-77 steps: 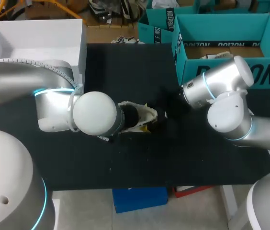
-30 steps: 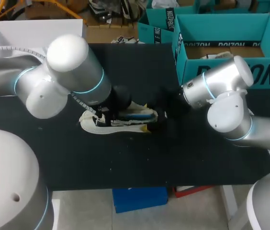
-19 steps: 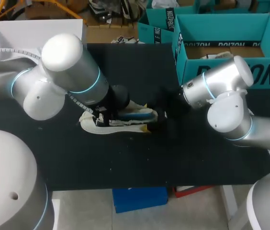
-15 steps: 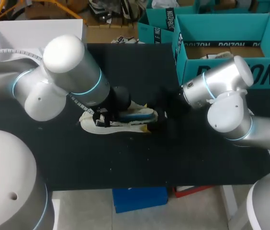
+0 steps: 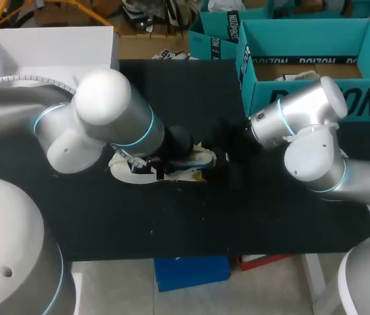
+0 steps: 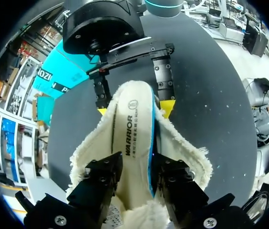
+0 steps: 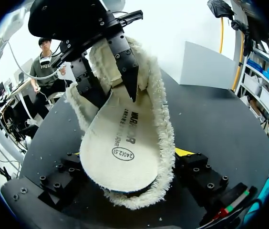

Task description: Take the shoe out of the shoebox, open the shoe tongue, remove and reinsert the insole, then place the shoe into the shoebox

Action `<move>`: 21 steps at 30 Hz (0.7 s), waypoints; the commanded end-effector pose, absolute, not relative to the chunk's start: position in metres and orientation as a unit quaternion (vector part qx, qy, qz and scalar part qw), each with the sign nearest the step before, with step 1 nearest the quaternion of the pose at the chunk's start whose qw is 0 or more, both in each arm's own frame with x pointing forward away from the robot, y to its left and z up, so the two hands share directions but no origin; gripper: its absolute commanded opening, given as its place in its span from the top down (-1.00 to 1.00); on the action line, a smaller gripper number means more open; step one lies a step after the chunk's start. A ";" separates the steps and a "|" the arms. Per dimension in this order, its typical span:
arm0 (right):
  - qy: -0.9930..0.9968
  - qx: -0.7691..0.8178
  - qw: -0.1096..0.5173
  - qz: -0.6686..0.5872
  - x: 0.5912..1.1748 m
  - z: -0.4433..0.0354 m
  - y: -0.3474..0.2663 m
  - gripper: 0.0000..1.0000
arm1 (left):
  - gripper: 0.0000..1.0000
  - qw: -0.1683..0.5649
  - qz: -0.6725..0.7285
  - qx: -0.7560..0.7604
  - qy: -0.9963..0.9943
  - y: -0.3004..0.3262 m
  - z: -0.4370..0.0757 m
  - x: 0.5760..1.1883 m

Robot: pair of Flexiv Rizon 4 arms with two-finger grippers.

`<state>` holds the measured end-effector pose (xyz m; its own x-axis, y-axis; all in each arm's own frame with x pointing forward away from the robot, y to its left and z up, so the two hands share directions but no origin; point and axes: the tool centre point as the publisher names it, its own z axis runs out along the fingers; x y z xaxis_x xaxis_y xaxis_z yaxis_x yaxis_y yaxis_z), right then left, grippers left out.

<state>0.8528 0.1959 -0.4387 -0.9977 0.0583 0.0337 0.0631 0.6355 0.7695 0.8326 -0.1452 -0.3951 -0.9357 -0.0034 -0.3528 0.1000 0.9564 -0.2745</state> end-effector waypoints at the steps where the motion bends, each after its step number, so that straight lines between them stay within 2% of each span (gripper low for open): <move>1: -0.905 -0.034 0.003 -0.425 0.854 -0.442 0.195 1.00 | 0.22 0.193 -0.148 0.027 0.970 -0.150 -0.397 0.828; 21: -0.905 -0.034 0.003 -0.425 0.854 -0.442 0.195 1.00 | 0.29 0.242 -0.156 0.041 0.957 -0.185 -0.398 0.832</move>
